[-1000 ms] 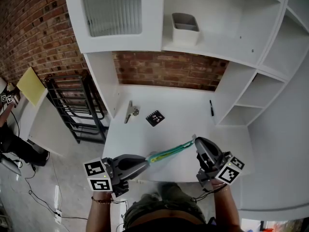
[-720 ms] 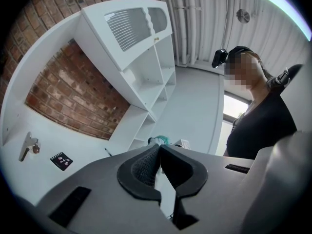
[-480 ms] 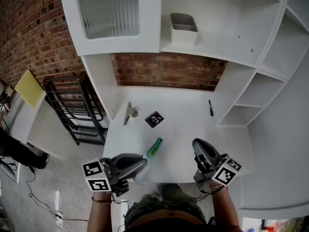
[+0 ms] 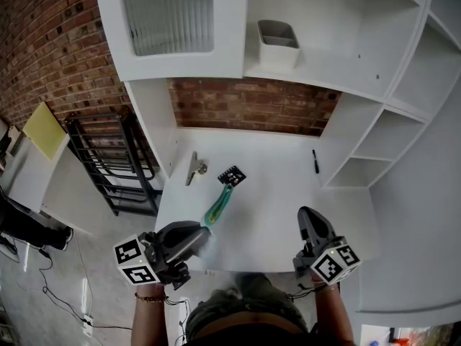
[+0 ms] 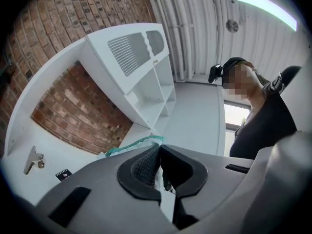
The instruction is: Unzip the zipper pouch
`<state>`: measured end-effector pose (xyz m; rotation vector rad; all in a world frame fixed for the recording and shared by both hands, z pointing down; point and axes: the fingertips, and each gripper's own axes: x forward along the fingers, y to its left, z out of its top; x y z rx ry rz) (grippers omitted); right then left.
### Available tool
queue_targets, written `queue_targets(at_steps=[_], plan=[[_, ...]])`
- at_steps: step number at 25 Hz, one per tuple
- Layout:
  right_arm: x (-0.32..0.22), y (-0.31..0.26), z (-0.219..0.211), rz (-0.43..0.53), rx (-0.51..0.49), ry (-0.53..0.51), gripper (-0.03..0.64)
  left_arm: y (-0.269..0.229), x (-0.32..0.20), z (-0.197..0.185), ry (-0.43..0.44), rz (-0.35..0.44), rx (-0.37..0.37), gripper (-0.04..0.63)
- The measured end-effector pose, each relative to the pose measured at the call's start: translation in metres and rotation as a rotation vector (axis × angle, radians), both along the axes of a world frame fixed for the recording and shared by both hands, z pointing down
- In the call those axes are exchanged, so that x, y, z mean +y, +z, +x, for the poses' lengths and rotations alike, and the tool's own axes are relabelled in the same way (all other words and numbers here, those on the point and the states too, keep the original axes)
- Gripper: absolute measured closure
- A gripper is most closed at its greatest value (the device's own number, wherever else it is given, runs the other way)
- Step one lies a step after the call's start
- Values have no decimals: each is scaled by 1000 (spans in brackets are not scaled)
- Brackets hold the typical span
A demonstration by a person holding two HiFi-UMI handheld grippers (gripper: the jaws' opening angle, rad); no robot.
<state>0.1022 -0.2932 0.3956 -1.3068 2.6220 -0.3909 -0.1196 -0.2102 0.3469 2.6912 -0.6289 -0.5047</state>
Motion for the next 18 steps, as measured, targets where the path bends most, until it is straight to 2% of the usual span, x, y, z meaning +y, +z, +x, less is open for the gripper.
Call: queue_targets(at_steps=[18], plan=[[10,0,9,28,48,55,615,-16,0,2,14,37,-6,589]])
